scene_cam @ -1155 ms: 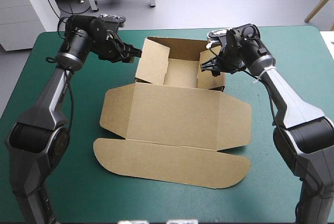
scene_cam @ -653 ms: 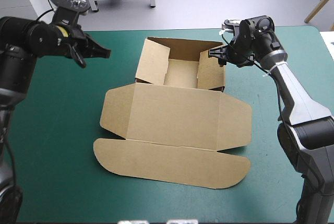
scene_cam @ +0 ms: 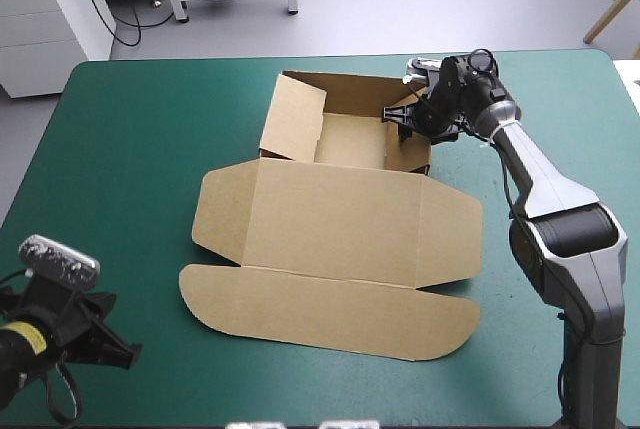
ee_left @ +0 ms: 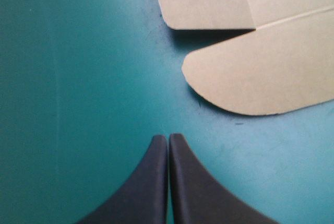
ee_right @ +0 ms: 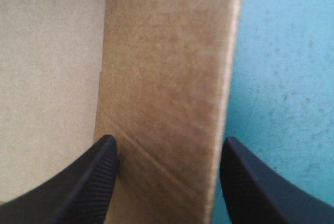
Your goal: Fold the box
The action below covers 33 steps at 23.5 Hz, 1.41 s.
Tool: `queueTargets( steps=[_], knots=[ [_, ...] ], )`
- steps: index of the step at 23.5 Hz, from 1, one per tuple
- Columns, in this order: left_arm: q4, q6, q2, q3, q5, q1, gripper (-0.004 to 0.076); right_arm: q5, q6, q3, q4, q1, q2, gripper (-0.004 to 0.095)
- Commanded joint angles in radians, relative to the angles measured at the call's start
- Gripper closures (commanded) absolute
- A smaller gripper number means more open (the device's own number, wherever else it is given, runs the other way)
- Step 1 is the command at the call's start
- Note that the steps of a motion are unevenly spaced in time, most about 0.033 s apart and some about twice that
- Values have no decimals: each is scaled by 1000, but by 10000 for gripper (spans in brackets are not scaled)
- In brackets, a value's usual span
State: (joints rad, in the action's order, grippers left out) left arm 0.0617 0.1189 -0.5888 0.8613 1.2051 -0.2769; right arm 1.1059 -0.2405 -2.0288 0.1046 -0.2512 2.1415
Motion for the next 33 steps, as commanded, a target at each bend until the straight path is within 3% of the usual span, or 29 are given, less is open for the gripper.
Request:
queueTargets(
  steps=[1, 4, 8, 15, 21, 33],
  knots=[
    [8, -2, 97, -71, -61, -3, 734, -35, -4, -37, -7, 6, -61, 453],
    [8, -10, 162, -152, -52, -3, 734, -32, 3, -37, -9, 6, -61, 613],
    [0, -14, 216, -236, -46, -3, 734, -19, 28, -37, -16, 6, -61, 910],
    [5, -44, 232, -333, -29, -3, 734, 87, 24, -49, -68, 20, -59, 922],
    [14, -44, 232, -333, -29, -3, 734, 100, 58, -56, -70, 128, -133, 922],
    [14, -44, 232, -333, -17, -3, 734, 98, 241, 262, -138, 705, -361, 922]
  ],
)
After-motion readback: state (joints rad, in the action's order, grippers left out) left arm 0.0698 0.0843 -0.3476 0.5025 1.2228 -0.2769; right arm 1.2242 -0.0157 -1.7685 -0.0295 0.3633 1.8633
